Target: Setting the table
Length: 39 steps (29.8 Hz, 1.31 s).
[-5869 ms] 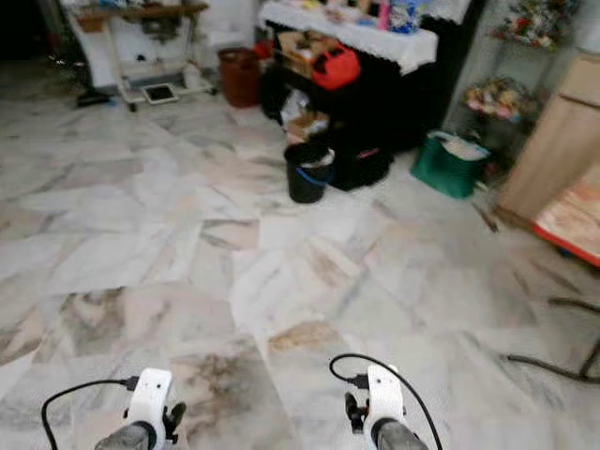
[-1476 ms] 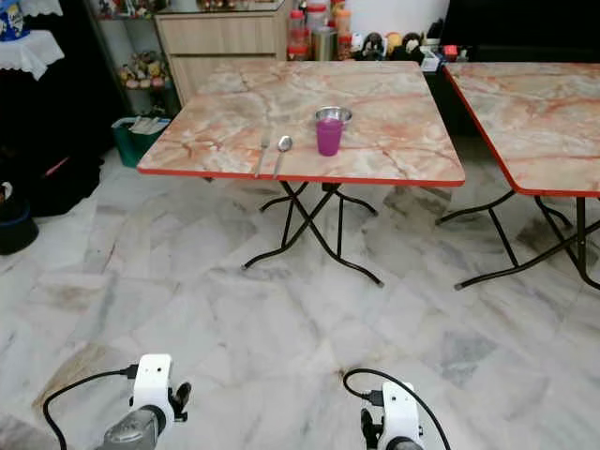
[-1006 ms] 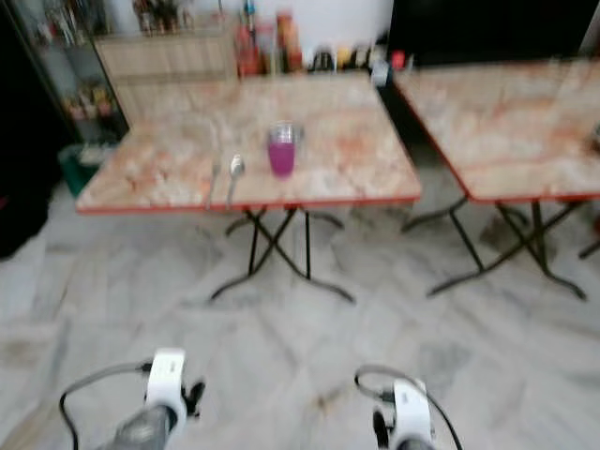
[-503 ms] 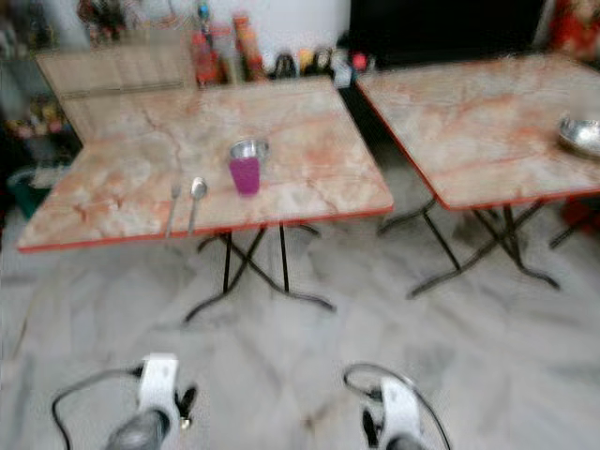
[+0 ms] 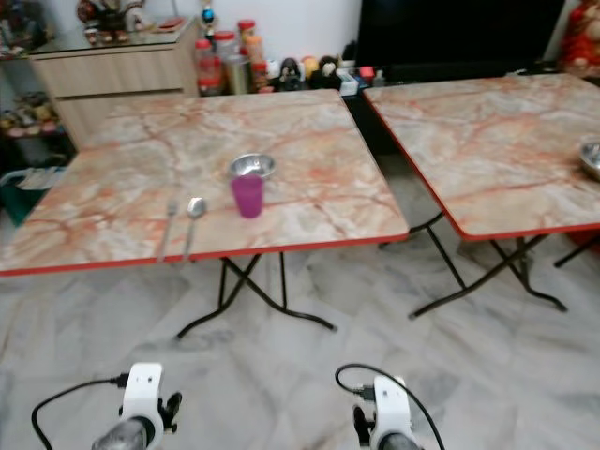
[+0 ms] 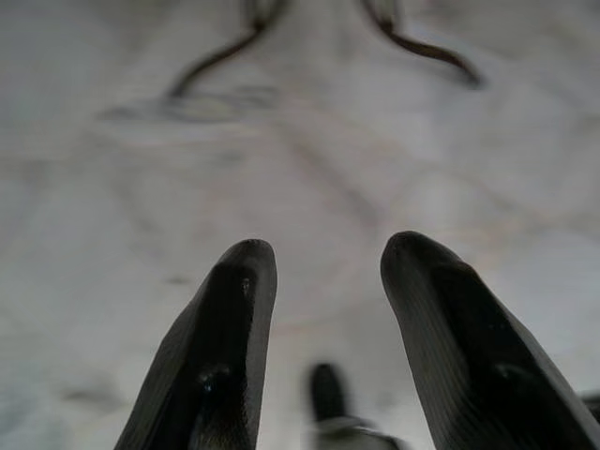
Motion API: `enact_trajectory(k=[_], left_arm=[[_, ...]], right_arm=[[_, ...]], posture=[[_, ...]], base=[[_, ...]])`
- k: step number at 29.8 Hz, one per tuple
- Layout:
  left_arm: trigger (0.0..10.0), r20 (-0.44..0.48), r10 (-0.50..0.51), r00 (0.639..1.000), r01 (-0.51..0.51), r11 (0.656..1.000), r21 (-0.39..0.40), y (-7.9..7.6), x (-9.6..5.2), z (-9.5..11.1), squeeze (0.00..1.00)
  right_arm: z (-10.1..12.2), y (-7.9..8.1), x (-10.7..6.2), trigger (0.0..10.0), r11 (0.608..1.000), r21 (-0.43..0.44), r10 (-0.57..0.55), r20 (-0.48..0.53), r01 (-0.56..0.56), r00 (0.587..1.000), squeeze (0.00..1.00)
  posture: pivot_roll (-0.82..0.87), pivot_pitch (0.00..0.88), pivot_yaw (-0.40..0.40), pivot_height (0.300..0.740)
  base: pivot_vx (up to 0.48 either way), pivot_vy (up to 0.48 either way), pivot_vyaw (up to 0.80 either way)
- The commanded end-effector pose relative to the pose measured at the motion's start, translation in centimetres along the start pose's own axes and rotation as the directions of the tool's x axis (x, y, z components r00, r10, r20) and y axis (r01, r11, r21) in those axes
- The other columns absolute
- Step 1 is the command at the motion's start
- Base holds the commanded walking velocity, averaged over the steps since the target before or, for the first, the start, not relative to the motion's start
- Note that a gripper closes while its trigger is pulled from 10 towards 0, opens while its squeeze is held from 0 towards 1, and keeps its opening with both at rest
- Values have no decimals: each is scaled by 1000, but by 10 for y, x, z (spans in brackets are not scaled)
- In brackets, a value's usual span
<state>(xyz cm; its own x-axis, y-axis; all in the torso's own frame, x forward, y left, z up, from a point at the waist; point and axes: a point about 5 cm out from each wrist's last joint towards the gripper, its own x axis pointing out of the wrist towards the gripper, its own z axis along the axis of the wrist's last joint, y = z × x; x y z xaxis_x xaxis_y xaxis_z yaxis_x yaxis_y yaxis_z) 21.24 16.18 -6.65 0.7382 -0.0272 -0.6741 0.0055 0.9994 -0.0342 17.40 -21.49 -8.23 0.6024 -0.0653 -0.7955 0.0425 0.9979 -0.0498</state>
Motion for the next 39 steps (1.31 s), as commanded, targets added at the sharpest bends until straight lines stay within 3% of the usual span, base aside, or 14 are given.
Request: enact_trajectory(k=[1, 7, 16, 21, 26, 29, 31, 32, 34, 36, 39], left_arm=[[10000, 0, 41, 999, -41, 999, 2, 16, -2, -2, 0], [10000, 8, 12, 1000, -12, 999, 42, 15, -1, 4, 0], [10000, -10, 42, 999, -41, 996, 73, 25, -2, 1, 0], [10000, -14, 68, 998, -68, 998, 20, 24, -3, -2, 0], [10000, -10, 164, 986, -164, 980, -113, 36, -6, -5, 0], [10000, 11, 257, 966, -249, 944, -215, 51, -9, -2, 0], [10000, 48, 366, 929, -337, 894, -294, 73, -14, 5, 0], [10000, 48, 366, 929, -337, 894, -294, 73, -14, 5, 0], [10000, 77, 436, 897, -388, 858, -336, 87, -17, 12, 0], [10000, 112, 550, 828, -480, 797, -367, 106, -23, 23, 0], [10000, 161, 674, 721, -540, 692, -479, 132, -32, 45, 0]], right_arm=[[12, 4, 3, 10000, 1000, 7, 6, 39, -6, 999, 0], [13, 1, 3, 10000, 1000, 16, -12, 33, 11, 999, 0], [4, 19, 2, 10000, 999, 21, 28, 20, -28, 999, 0], [-2, 14, 1, 10000, 1000, 14, 22, -2, -22, 1000, 0], [0, 9, 1, 10000, 1000, 23, 6, -2, -6, 1000, 0], [2, 9, 2, 10000, 1000, 24, 3, 1, -3, 1000, 0], [6, 9, 3, 10000, 1000, 27, 4, 8, -4, 1000, 0], [6, 9, 3, 10000, 1000, 27, 4, 8, -4, 1000, 0], [6, 11, 3, 10000, 1000, 20, 9, 8, -9, 1000, 0], [7, 13, 3, 10000, 1000, 13, 17, 8, -17, 1000, 0], [7, 15, 3, 10000, 1000, -1, 29, 5, -29, 1000, 0]], posture=[[-35, 0, -13, 740], [-50, 0, 8, 740], [-95, 0, 0, 740], [-76, 0, -21, 740], [-66, 0, -21, 740], [-60, 0, -27, 740], [-53, 0, -31, 740], [-53, 0, -31, 740], [-47, 0, -35, 740], [-38, 0, -41, 740], [-23, 0, -49, 740]], base=[[398, 0, 0], [393, 0, 0], [265, 0, 0], [0, 0, 0], [0, 0, 0], [0, 0, 0], [0, 0, 0], [0, 0, 0], [0, 0, 0], [0, 0, 0], [0, 0, 0]])
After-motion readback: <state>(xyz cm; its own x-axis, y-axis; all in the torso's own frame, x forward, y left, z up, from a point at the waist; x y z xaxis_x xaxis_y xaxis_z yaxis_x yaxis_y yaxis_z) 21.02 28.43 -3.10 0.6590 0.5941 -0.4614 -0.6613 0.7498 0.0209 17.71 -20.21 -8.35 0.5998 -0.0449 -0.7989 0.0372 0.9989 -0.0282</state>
